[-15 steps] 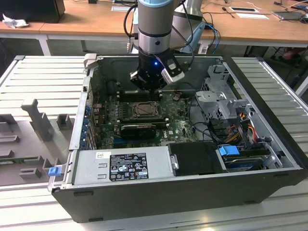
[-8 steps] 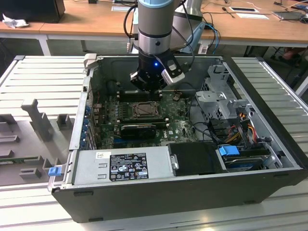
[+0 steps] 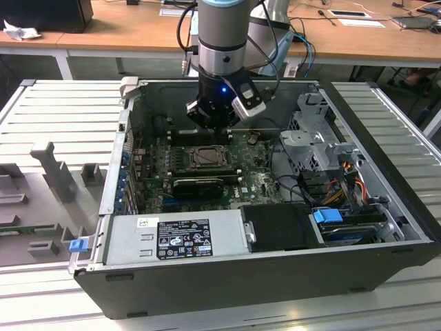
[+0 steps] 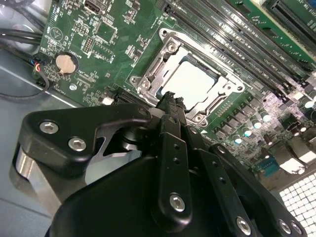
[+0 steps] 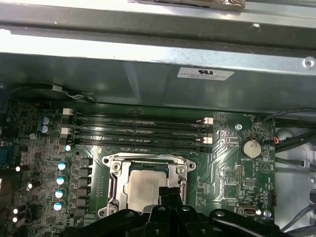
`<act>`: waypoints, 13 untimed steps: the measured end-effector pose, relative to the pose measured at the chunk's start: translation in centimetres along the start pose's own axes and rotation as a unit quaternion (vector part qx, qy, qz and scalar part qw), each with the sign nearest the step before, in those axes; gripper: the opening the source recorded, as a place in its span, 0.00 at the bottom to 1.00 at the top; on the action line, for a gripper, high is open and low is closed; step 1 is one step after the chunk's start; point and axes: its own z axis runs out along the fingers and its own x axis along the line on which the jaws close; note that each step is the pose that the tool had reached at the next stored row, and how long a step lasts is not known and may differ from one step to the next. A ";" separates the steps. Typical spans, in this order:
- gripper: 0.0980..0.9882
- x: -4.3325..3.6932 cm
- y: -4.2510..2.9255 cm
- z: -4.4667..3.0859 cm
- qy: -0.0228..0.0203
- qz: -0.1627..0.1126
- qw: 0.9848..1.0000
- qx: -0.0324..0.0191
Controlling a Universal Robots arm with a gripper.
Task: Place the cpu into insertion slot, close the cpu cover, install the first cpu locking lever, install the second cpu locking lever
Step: 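Install the second cpu locking lever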
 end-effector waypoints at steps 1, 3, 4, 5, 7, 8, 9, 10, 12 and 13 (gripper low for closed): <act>0.01 0.00 -0.08 0.00 0.000 0.000 1.000 0.000; 0.01 0.02 -0.21 0.00 0.000 0.000 1.000 0.000; 0.01 0.02 -0.26 0.01 0.000 0.000 1.000 0.000; 0.01 0.02 -0.30 0.01 0.000 0.000 1.000 0.000; 0.01 0.02 -0.40 0.02 0.000 0.000 1.000 0.000; 0.01 0.03 -0.45 0.02 0.000 0.000 1.000 0.000; 0.01 0.03 -0.51 0.04 0.000 0.000 1.000 0.000; 0.01 0.04 -0.56 0.05 0.000 0.000 1.000 0.000; 0.01 0.05 -0.71 0.07 0.000 0.000 1.000 0.000; 0.01 0.05 -0.82 0.06 0.000 0.000 1.000 0.000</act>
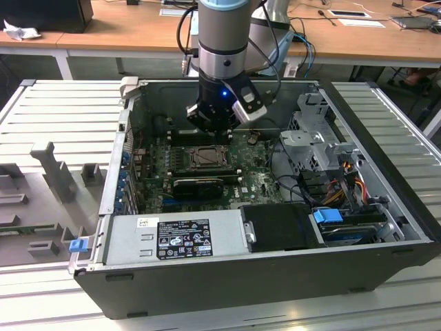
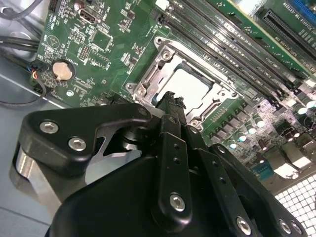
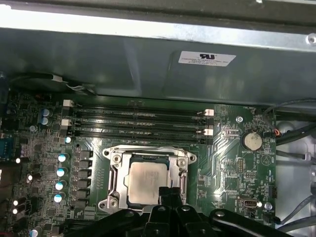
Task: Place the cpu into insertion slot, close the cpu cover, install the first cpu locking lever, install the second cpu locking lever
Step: 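Install the second cpu locking lever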
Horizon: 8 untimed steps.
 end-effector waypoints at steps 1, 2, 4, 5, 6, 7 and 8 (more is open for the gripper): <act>0.01 0.00 -0.09 -0.01 0.000 0.000 1.000 0.000; 0.01 0.01 -0.17 -0.02 0.001 0.000 1.000 0.000; 0.01 0.02 -0.36 -0.04 0.005 0.001 1.000 0.000; 0.01 0.03 -0.48 -0.04 0.007 0.001 1.000 -0.001; 0.01 0.05 -0.73 -0.04 0.008 0.001 1.000 -0.001; 0.01 0.06 -0.98 -0.03 0.009 0.001 1.000 -0.001; 0.01 0.09 -1.34 -0.02 0.009 0.001 1.000 -0.002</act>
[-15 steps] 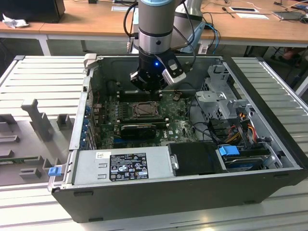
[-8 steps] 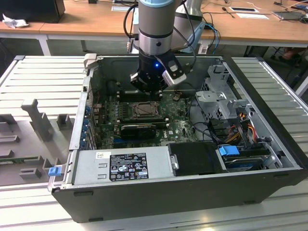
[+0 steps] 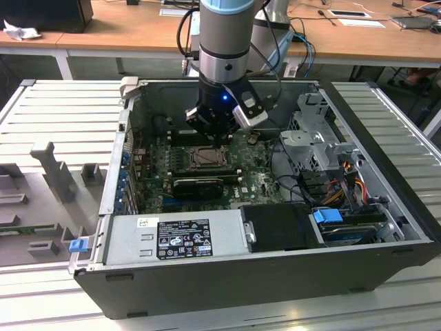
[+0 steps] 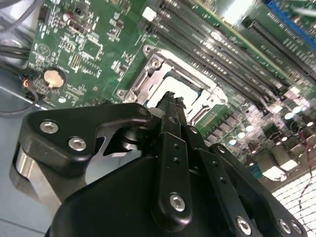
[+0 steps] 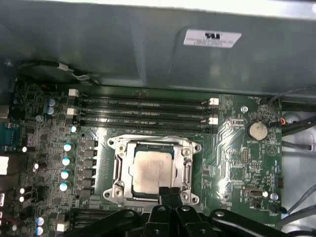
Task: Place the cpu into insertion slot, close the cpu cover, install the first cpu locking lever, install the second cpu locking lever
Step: 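Install the second cpu locking lever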
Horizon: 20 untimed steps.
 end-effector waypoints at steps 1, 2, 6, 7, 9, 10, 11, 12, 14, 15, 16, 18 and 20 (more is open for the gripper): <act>0.01 0.02 -0.30 0.02 0.000 0.000 1.000 0.000; 0.01 0.02 -0.42 0.03 0.000 0.000 1.000 0.000; 0.01 0.04 -0.69 0.03 0.000 0.000 1.000 0.000; 0.01 0.04 -0.71 0.04 0.001 0.000 1.000 0.000; 0.01 0.05 -0.74 0.03 0.009 0.001 1.000 -0.001; 0.01 0.05 -0.78 0.03 0.010 0.001 1.000 -0.001; 0.01 0.05 -0.84 0.07 0.011 0.001 1.000 -0.001; 0.01 0.06 -0.91 0.09 0.011 0.001 1.000 -0.001; 0.01 0.08 -1.19 0.11 0.011 0.001 1.000 -0.001; 0.01 0.08 -1.28 0.11 0.011 0.001 1.000 -0.001; 0.01 0.09 -1.34 0.11 0.011 0.001 1.000 -0.001; 0.01 0.09 -1.39 0.10 0.011 0.001 1.000 -0.001; 0.01 0.09 -1.44 0.09 0.011 0.001 1.000 -0.001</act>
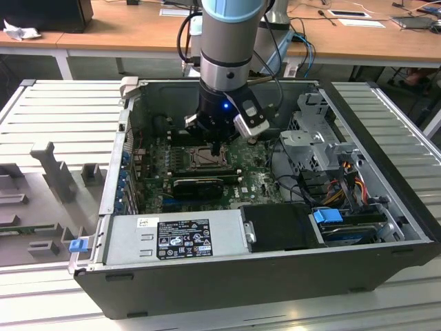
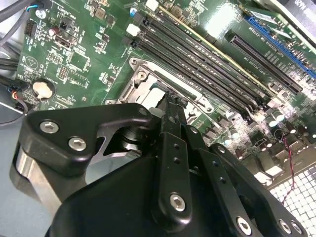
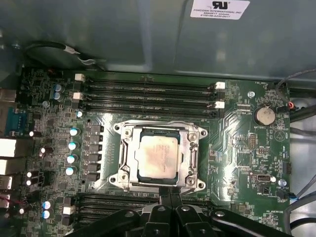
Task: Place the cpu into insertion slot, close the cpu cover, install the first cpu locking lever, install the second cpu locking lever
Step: 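Install the second cpu locking lever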
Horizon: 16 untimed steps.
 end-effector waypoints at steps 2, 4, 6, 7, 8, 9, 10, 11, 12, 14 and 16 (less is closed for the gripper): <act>0.01 0.01 -0.04 -0.01 0.000 0.000 1.000 0.000; 0.01 0.01 -0.07 -0.01 0.000 0.000 1.000 0.000; 0.01 0.01 -0.23 -0.02 0.000 0.000 1.000 0.000; 0.01 0.02 -0.32 -0.03 0.000 0.000 1.000 0.000; 0.01 0.03 -0.41 -0.03 0.000 0.000 1.000 0.000; 0.01 0.04 -0.49 -0.03 0.000 0.000 1.000 0.000; 0.01 0.05 -0.65 0.04 0.000 0.000 1.000 0.000; 0.01 0.12 -0.75 0.09 0.000 0.000 1.000 0.000; 0.01 0.17 -0.83 0.15 0.000 0.000 1.000 0.000; 0.01 0.48 -0.89 0.31 0.000 0.000 1.000 0.000; 0.01 1.28 -0.99 0.60 0.000 0.000 1.000 0.000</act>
